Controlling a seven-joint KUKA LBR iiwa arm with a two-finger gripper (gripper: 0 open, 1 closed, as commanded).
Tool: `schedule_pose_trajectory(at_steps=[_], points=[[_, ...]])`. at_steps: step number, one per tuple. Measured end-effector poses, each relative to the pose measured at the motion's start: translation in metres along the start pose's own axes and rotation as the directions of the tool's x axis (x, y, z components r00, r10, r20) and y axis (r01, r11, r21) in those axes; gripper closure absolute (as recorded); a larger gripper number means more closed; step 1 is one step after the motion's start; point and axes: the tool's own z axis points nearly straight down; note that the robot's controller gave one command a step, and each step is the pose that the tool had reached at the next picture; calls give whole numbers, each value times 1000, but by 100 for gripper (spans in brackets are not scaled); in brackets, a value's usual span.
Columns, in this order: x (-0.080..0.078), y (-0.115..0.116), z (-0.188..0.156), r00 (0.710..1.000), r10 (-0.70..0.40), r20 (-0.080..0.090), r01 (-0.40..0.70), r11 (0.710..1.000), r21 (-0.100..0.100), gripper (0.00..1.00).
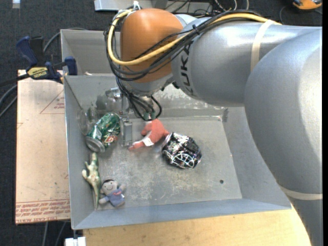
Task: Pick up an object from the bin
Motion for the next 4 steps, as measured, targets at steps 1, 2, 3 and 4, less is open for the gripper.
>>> schedule_pose_trajectory(at_steps=[1, 2, 3, 4], points=[[3, -35, 97, 998, 61, -13, -61, 998, 5, 0], [-10, -14, 84, 967, -254, 4, 254, 967, 0, 0], [18, -77, 42, 995, 97, -11, -96, 995, 5, 0], [17, -75, 43, 996, 93, -10, -93, 996, 4, 0]])
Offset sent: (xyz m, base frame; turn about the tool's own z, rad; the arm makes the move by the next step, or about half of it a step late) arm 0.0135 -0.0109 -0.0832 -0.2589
